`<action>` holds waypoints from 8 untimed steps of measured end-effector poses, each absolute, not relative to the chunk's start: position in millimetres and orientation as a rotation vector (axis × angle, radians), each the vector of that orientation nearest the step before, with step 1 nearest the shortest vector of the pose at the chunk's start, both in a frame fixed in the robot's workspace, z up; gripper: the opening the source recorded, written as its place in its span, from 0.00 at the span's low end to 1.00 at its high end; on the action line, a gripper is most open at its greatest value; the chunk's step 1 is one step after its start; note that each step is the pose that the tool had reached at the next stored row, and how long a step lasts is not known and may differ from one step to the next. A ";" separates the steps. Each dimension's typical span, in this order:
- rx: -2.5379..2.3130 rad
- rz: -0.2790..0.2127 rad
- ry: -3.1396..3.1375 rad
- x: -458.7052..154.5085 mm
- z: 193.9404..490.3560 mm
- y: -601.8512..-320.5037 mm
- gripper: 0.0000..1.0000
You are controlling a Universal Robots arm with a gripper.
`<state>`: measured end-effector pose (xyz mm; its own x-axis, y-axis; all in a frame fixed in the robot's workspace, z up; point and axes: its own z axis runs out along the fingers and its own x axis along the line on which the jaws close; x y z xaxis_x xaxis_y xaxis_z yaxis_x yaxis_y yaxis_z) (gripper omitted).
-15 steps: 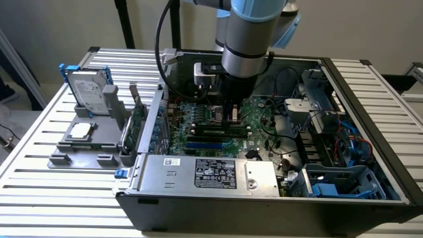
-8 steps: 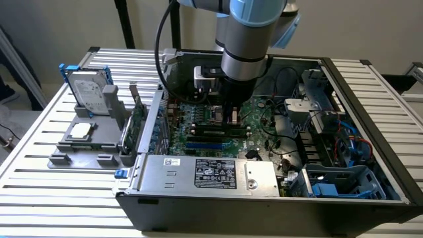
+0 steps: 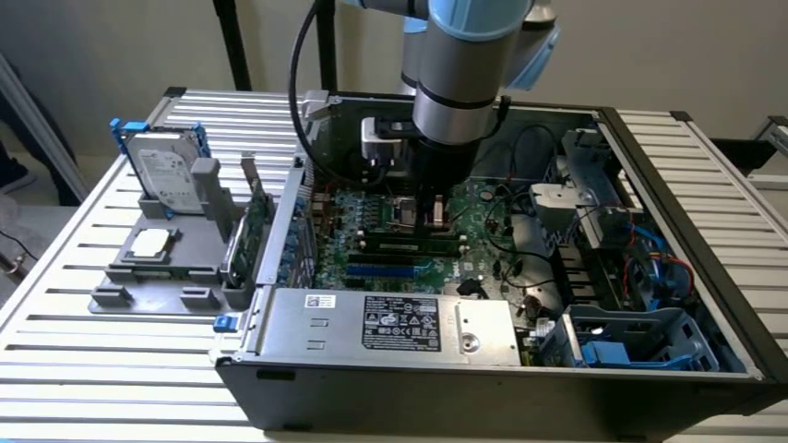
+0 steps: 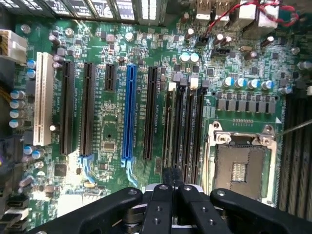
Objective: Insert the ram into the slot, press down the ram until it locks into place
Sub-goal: 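Press down the ram until it locks into place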
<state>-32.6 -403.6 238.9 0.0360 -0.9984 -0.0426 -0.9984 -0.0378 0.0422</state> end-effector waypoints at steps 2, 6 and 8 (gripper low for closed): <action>2.260 -0.094 -2.178 -32.7 247.9 -403.6 0.11; 2.260 -0.094 -2.178 -32.7 261.3 -403.8 0.11; 2.260 -0.095 -2.179 -32.7 261.3 -403.9 0.11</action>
